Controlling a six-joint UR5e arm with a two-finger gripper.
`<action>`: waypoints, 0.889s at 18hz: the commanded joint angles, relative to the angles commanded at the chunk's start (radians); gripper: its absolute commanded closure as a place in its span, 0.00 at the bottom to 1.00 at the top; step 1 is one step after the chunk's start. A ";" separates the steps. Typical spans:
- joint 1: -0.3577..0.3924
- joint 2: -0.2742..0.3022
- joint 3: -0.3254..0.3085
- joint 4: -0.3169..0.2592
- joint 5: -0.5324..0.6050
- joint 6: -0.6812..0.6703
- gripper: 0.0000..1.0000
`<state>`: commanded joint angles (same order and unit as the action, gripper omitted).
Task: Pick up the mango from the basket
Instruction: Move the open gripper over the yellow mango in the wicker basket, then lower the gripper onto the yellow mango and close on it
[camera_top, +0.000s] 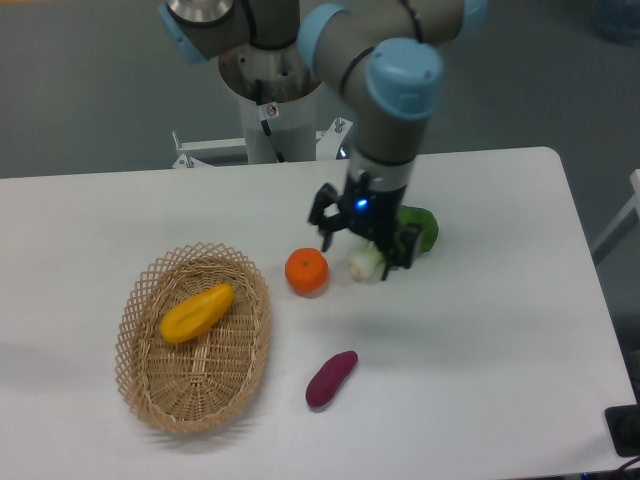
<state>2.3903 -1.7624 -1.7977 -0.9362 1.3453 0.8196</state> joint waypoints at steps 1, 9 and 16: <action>-0.037 -0.012 -0.011 0.032 0.008 -0.025 0.00; -0.192 -0.054 -0.051 0.063 0.075 -0.045 0.00; -0.278 -0.112 -0.051 0.086 0.094 -0.050 0.00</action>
<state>2.1123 -1.8745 -1.8484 -0.8499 1.4389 0.7700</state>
